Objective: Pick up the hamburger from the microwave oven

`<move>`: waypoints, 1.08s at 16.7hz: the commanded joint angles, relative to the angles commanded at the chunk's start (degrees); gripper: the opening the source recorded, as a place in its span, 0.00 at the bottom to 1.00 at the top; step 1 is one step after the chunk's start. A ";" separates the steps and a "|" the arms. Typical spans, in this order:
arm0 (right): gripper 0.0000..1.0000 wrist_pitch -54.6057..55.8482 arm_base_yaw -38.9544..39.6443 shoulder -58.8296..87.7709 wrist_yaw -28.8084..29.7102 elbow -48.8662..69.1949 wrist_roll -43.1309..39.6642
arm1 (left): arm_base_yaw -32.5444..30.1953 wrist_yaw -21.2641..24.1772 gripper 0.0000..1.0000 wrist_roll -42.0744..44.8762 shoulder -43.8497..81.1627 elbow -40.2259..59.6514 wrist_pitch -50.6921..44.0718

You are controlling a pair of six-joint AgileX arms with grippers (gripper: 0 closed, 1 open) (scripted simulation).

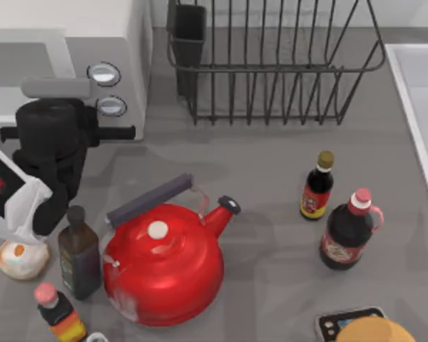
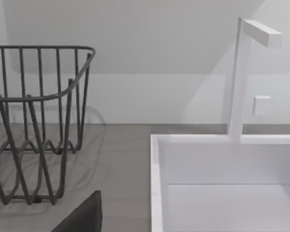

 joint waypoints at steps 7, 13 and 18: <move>1.00 0.00 0.00 0.00 0.00 0.00 0.00 | 2.44 0.89 0.00 -0.08 2.15 0.16 2.28; 1.00 0.00 0.00 0.00 0.00 0.00 0.00 | 2.44 0.89 0.45 -0.08 2.15 0.16 2.28; 1.00 0.00 0.00 0.00 0.00 0.00 0.00 | 2.44 0.89 0.83 -0.08 2.15 0.16 2.28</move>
